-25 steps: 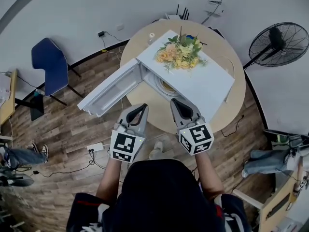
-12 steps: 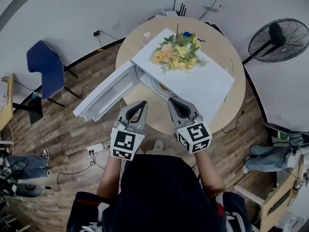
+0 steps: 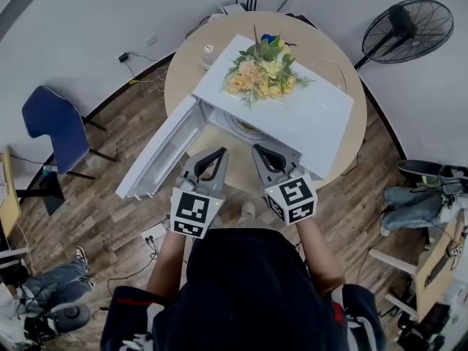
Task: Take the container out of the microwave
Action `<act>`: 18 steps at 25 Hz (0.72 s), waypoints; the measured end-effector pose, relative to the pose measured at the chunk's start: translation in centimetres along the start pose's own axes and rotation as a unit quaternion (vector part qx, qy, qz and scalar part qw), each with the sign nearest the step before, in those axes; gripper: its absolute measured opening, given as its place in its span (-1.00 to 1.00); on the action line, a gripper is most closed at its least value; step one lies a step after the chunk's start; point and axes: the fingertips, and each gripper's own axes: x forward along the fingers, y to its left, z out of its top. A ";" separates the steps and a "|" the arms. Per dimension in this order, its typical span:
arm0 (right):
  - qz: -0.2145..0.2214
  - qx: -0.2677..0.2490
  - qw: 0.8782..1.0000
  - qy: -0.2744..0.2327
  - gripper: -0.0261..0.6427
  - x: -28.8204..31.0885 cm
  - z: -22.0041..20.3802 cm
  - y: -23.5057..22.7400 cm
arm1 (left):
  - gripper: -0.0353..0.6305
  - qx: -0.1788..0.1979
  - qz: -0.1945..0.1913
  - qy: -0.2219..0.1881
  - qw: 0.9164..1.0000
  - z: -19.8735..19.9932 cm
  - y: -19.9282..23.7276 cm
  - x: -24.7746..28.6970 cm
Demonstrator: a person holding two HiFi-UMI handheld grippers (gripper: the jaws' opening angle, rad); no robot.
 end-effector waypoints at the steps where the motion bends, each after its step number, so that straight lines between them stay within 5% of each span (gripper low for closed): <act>1: -0.001 -0.007 1.000 0.009 -0.90 0.4 -0.3 0.5 | -0.86 0.001 -0.007 0.000 1.000 -0.2 0.2 0.1; 9: -0.020 -0.119 0.987 0.102 -0.90 3.9 -4.3 2.9 | -0.86 0.001 -0.061 0.024 0.998 -2.8 1.2 0.2; 18: -0.022 -0.225 0.951 0.213 -0.90 7.3 -10.3 2.1 | -0.86 0.003 -0.087 0.052 0.995 -5.4 1.7 0.8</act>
